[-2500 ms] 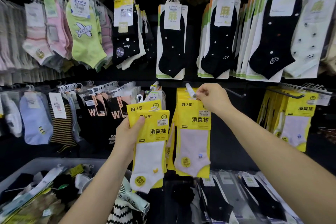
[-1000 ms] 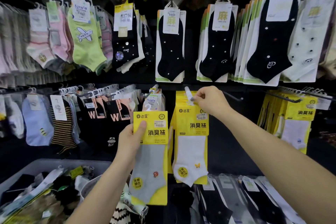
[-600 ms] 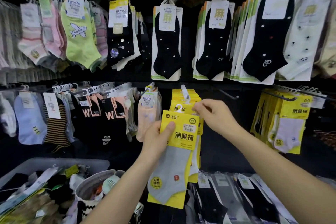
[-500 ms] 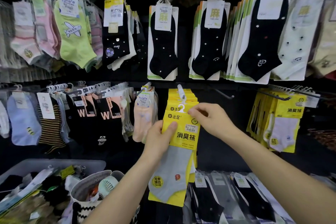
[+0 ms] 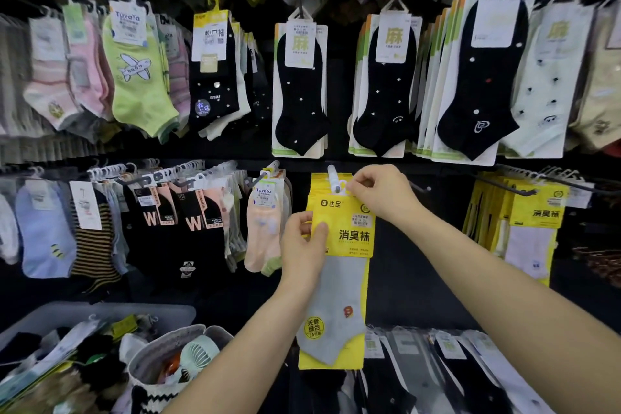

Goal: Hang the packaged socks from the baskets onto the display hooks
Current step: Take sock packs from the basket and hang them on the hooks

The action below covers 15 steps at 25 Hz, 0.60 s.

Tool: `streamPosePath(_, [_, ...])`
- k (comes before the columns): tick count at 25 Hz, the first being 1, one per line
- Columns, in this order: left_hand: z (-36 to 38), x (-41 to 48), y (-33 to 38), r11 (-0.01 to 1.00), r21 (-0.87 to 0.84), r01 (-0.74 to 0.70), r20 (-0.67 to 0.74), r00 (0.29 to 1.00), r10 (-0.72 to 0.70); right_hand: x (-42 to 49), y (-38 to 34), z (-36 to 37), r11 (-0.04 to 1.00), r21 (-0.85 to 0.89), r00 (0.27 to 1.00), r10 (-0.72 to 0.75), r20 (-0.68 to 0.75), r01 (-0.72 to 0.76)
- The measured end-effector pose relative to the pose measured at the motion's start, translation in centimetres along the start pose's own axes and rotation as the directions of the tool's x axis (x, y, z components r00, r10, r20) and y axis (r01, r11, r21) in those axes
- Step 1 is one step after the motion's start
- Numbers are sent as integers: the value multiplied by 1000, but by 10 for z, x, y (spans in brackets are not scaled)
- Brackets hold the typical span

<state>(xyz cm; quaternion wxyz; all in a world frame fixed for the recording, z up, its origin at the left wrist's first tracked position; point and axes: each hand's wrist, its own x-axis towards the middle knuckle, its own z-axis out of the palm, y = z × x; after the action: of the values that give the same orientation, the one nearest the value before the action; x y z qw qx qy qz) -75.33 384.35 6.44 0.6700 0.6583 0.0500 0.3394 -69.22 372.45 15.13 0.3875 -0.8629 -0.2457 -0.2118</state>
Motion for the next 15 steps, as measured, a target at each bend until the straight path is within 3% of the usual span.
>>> streamPosePath(3, [-7,1,-4,999,-39,29,10,1000,-28,2,-2,4,1000,4,995,1,100,-1])
streamPosePath(8, [-7,0,-4,981,-177,77,89,994,-62,1,-1,-5,974,206,984,58,168,-92])
streamPosePath(12, [-7,0,-6,980,-185,78,99,993,-61,2,-3,-9,995,92,988,21,151,-35])
streamPosePath(15, [-13,-1,-12,999,-46,0,39,999,2,-1,-4,-5,998,52,987,18,157,-27])
